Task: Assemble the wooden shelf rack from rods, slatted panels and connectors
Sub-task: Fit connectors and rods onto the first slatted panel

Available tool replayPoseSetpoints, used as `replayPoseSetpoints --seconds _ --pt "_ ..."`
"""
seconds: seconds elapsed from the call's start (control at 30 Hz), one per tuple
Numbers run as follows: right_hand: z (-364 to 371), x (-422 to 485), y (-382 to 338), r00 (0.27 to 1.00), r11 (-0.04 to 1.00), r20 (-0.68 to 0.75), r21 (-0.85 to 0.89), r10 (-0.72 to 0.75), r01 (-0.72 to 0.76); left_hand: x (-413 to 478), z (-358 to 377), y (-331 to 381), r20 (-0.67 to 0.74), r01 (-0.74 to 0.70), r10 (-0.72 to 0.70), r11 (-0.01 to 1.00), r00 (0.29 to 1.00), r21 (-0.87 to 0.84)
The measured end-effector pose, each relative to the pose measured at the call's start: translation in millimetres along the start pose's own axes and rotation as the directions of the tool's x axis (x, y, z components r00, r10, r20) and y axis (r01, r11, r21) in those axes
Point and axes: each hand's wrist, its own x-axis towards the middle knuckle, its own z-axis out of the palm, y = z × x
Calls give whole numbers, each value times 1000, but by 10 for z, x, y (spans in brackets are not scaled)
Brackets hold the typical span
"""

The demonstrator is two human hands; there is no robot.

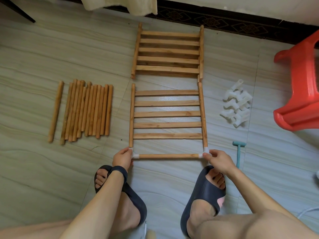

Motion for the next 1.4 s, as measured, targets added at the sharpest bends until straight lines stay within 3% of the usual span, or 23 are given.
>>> replayPoseSetpoints --seconds 0.4,0.63,0.83,1.23,1.3,1.4 --pt "9 -28 -7 1000 1000 8 17 3 -3 147 24 152 -22 -118 125 971 992 208" --pt "31 -68 -38 1000 998 -22 64 13 -12 77 19 155 61 -319 337 796 939 514" --pt "33 -77 -93 999 997 -47 74 25 -21 70 40 224 81 -381 419 707 904 596" --pt "43 -159 -192 998 994 -71 106 -2 9 -9 126 283 175 -418 409 639 896 646" --pt "47 -148 -179 996 999 -83 27 -26 29 -64 84 256 238 -475 457 520 857 710" --pt "44 -157 -179 979 963 -128 -238 -160 126 -88 43 243 422 -553 543 96 726 827"
